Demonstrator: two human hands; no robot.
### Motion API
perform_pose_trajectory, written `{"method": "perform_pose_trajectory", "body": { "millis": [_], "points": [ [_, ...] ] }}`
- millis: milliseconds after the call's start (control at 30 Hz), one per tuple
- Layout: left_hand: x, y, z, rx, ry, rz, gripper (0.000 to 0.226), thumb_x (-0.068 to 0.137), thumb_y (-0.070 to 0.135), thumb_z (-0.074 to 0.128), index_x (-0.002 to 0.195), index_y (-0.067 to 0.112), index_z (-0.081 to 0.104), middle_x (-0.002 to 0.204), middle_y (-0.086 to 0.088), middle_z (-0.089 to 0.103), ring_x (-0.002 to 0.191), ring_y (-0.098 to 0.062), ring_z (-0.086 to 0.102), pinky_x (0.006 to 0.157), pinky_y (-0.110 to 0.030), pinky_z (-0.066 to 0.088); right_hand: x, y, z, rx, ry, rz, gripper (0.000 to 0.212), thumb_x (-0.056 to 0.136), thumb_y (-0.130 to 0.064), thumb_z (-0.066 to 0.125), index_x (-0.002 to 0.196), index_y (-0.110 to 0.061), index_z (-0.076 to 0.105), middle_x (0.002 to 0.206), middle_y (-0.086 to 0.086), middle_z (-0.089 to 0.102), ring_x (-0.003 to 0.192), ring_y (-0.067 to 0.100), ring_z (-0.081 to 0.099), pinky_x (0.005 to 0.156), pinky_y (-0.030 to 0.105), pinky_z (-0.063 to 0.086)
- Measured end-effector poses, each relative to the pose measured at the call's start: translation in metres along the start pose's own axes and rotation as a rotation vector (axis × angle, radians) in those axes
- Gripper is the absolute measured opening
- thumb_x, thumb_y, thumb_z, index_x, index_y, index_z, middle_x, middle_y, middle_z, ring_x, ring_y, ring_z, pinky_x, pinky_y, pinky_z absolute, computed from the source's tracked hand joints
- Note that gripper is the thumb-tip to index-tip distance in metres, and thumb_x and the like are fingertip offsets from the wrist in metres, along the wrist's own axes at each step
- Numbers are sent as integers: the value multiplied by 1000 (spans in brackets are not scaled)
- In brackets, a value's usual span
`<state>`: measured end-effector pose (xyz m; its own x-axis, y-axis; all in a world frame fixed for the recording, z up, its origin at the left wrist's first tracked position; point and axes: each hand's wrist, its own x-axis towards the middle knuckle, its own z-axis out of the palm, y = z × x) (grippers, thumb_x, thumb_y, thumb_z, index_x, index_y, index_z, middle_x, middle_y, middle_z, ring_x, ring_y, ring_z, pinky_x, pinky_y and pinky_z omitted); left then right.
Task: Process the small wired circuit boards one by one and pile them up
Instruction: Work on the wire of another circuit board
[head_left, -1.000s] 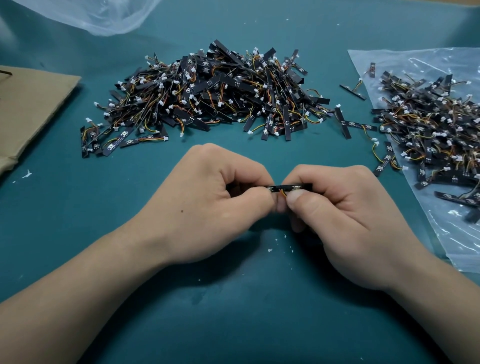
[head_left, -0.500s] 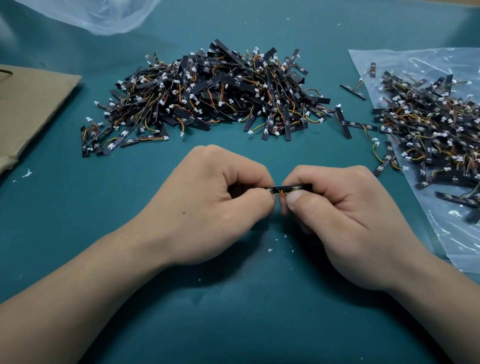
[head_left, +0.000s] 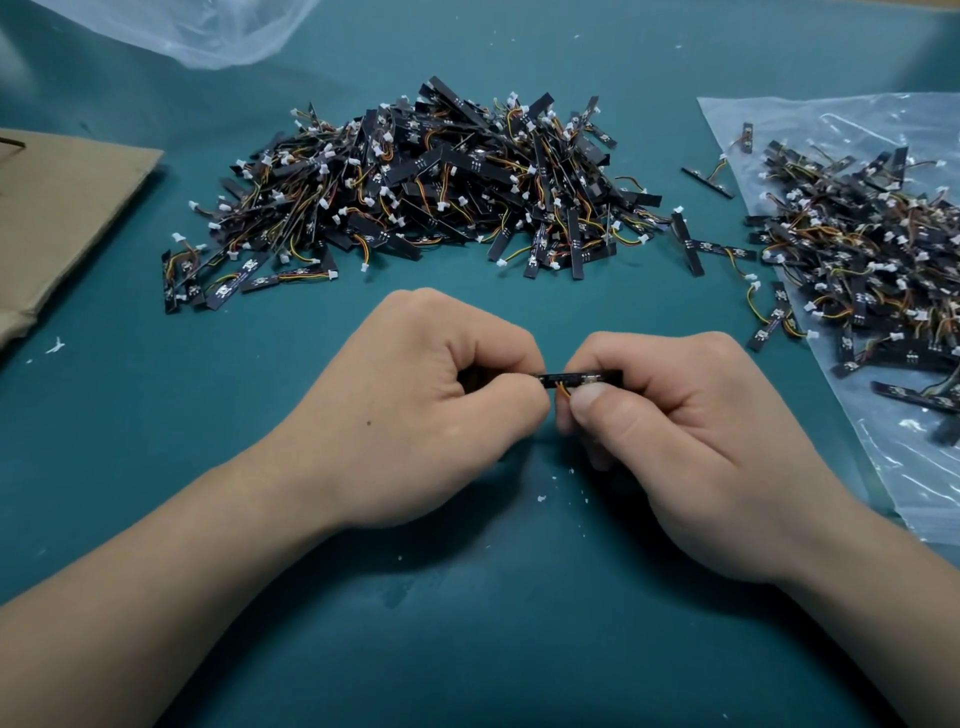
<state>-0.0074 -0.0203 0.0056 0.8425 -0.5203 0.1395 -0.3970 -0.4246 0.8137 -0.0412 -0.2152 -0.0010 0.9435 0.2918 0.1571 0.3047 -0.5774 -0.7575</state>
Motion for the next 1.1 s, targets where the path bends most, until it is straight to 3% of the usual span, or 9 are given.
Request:
{"method": "perform_pose_trajectory", "body": {
  "millis": [200,433,633,1100],
  "points": [
    [0,1,0,-39,6,8,24,88,20,58,64,16,61,55,-9,51,50,-22,44,47,-27,34,1,2,0,71,51,5,22,92,-29,49,75,-23,61,58,9,54,53,25,50,51,46,41],
    [-1,0,1,-30,2,1,26,89,23,58,64,15,60,54,-9,48,51,-22,42,48,-32,35,0,1,0,91,46,-14,27,92,-35,46,71,-23,58,57,8,54,53,25,50,52,45,40],
    [0,1,1,-10,14,16,26,92,26,54,67,21,62,56,-7,54,53,-21,46,52,-36,39,0,2,0,125,64,7,27,94,-34,47,74,-22,61,59,0,59,55,20,55,52,32,43],
    [0,1,1,-53,26,32,28,93,21,54,66,14,59,56,-8,52,53,-20,44,51,-33,37,0,1,1,158,55,-2,27,95,-36,47,74,-24,62,58,-3,61,54,18,56,52,23,41]
  ]
}}
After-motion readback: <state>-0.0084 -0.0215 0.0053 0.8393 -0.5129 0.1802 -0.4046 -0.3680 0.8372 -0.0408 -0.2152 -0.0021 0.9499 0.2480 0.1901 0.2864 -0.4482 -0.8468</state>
